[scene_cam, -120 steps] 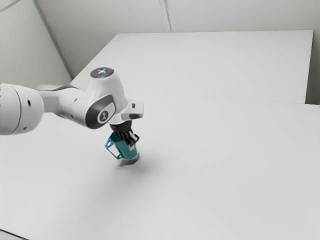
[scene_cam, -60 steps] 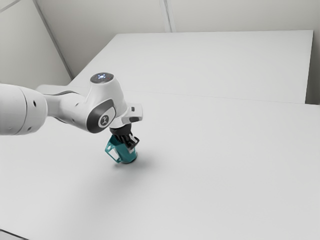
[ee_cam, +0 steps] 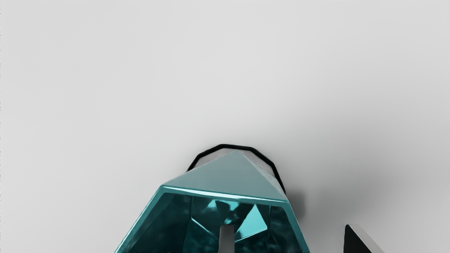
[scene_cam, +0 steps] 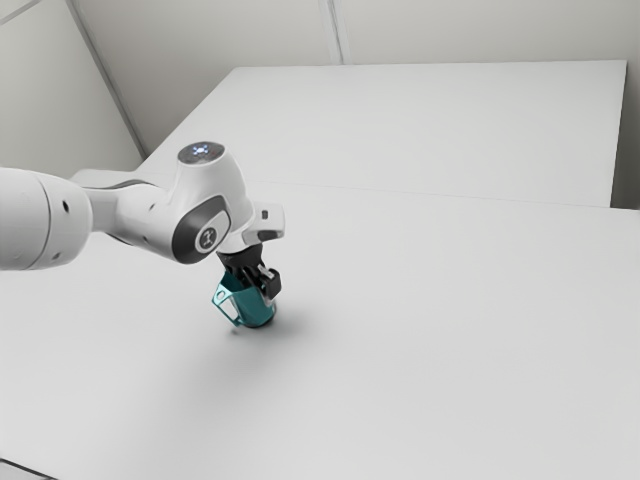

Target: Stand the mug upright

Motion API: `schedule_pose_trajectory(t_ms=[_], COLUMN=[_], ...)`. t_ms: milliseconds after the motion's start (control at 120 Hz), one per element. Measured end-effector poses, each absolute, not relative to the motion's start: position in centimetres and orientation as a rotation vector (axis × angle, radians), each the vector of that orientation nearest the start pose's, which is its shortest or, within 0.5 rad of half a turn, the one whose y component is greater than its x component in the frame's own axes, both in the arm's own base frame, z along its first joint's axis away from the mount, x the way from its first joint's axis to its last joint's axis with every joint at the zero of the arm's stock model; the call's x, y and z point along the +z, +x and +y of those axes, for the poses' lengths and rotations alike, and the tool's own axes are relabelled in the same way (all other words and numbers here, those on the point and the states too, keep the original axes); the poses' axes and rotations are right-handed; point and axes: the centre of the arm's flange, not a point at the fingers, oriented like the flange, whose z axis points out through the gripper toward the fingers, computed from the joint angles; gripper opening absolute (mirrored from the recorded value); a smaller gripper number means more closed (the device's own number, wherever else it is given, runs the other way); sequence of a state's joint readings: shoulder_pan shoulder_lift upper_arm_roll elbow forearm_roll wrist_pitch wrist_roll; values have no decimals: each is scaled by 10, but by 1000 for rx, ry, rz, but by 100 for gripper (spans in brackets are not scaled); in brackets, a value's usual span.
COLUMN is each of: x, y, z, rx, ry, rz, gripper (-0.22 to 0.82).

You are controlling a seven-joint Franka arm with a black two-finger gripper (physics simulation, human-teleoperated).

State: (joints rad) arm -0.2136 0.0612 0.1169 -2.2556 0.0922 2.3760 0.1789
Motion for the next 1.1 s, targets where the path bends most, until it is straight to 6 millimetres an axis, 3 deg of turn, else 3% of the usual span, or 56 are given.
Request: schedule_pose_trajectory(t_ms=[300, 567, 667, 842, 967, 1100], x=[368, 431, 471, 534, 553, 557], y=[528, 520, 535, 582, 599, 596], z=[-51, -52, -53, -50, -40, -20], rx=[-144, -246, -286, -257, -165, -49], ry=[-3021, -3026, -3026, -3036, -3070, -3109], rz=[523, 514, 491, 418, 345, 246], gripper=[34, 38, 41, 48, 54, 57])
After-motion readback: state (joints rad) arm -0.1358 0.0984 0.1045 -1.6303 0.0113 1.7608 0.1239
